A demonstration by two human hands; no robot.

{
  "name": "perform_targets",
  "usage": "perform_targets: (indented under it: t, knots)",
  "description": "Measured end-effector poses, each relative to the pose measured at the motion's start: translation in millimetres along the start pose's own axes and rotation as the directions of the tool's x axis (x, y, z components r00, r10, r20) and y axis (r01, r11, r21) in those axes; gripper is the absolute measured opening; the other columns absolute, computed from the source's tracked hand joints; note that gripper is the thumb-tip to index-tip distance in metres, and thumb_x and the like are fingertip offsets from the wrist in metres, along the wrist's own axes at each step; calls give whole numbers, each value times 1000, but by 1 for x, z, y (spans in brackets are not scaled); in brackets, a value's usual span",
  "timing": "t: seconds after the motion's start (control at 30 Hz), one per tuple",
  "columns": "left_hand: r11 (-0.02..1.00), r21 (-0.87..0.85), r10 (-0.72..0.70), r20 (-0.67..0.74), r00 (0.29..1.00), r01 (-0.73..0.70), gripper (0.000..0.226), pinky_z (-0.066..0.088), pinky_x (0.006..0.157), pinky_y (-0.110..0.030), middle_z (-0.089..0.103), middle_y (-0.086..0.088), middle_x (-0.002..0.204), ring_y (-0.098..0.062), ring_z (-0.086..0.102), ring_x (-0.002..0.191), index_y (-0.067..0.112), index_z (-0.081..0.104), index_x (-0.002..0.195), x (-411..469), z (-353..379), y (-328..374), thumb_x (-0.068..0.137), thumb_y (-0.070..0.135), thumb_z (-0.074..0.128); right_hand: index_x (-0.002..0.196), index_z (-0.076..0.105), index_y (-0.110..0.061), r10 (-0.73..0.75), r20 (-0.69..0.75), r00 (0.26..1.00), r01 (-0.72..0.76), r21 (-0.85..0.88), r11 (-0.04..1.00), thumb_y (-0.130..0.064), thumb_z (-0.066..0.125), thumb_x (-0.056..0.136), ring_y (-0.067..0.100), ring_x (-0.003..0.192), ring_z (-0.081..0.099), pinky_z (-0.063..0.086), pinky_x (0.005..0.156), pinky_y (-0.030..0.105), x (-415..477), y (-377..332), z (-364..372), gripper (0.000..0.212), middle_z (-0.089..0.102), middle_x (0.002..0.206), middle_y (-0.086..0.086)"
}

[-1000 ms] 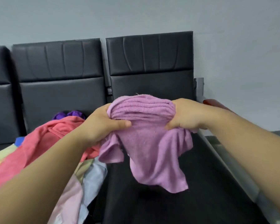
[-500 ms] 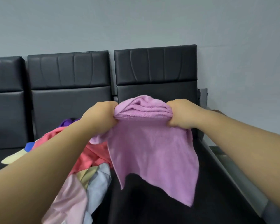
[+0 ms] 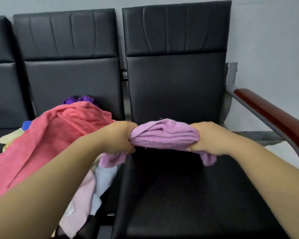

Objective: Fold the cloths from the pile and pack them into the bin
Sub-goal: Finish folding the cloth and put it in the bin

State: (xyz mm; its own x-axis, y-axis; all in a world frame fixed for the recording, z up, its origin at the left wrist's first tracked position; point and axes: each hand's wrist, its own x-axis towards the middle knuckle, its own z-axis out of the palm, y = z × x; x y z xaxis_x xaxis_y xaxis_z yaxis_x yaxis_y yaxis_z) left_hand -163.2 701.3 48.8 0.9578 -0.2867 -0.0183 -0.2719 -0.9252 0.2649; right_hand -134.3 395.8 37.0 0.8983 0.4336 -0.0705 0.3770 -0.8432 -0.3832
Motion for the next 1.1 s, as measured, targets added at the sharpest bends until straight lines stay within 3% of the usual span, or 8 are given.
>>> perform_targets:
  t: [0.13, 0.23, 0.43, 0.53, 0.67, 0.8, 0.93, 1.1]
  knots:
    - [996, -61, -37, 296, 954, 58, 35, 49, 65, -17, 69, 13, 83, -9, 66, 77, 24, 66, 89, 1, 56, -15, 64, 33, 89, 88, 67, -29, 128, 291, 948, -147, 45, 988, -56, 83, 62, 17, 72, 71, 63, 76, 45, -4, 24, 51, 41, 72, 80, -6]
    - [997, -28, -54, 385, 921, 70, 38, 40, 60, -18, 57, 13, 76, -9, 54, 71, 24, 54, 80, 7, 87, -25, 75, 45, 85, 83, 62, -23, 191, 332, 924, -211, 24, 977, -69, 80, 59, 26, 76, 66, 59, 77, 50, 2, 40, 68, 55, 69, 85, 1]
    - [959, -199, -145, 273, 951, 203, 34, 42, 75, -35, 49, 5, 77, -19, 48, 78, 15, 47, 79, 19, 116, -38, 94, 39, 65, 81, 67, -10, 191, 259, 947, -210, 47, 977, -36, 67, 87, 22, 72, 63, 49, 65, 35, 17, 40, 88, 26, 70, 75, 1]
    - [896, -278, -193, 456, 869, 345, 26, 40, 69, -26, 46, 10, 72, -18, 46, 79, 14, 50, 72, 15, 117, -37, 92, 26, 63, 81, 62, -17, 278, 465, 840, -333, 38, 942, -34, 72, 81, 20, 57, 50, 40, 52, 29, 17, 41, 90, 19, 63, 62, -4]
    - [866, -276, -175, 615, 769, 418, 14, 39, 51, -23, 50, 12, 54, -10, 47, 51, 20, 55, 63, 4, 117, -34, 61, 30, 63, 89, 70, -16, 214, 684, 698, -405, 130, 905, -55, 88, 70, 20, 68, 56, 43, 62, 31, 6, 42, 82, 47, 69, 78, 1]
    - [959, -126, -153, 519, 841, 252, 22, 43, 60, -25, 59, 9, 74, -11, 54, 67, 19, 60, 84, 2, 115, -31, 71, 36, 65, 70, 65, -24, 213, 611, 763, -375, 149, 915, -67, 77, 77, 7, 67, 58, 44, 64, 20, 4, 48, 80, 46, 67, 71, -13]
    - [983, -11, -173, 238, 956, 181, 13, 41, 58, -26, 56, 10, 80, -11, 55, 73, 23, 57, 99, 6, 122, -27, 87, 17, 56, 73, 63, -23, 259, 568, 781, -333, 28, 942, -75, 75, 73, 13, 47, 40, 37, 49, 24, 7, 46, 81, 54, 65, 72, 12]
    - [981, -44, -181, 172, 968, 191, 8, 38, 63, -33, 55, 2, 77, -20, 51, 72, 14, 49, 103, 11, 126, -35, 95, 16, 49, 71, 58, -22, 290, 405, 867, -360, 106, 927, -75, 64, 85, 10, 48, 42, 36, 44, 21, 10, 49, 76, 55, 50, 56, -9]
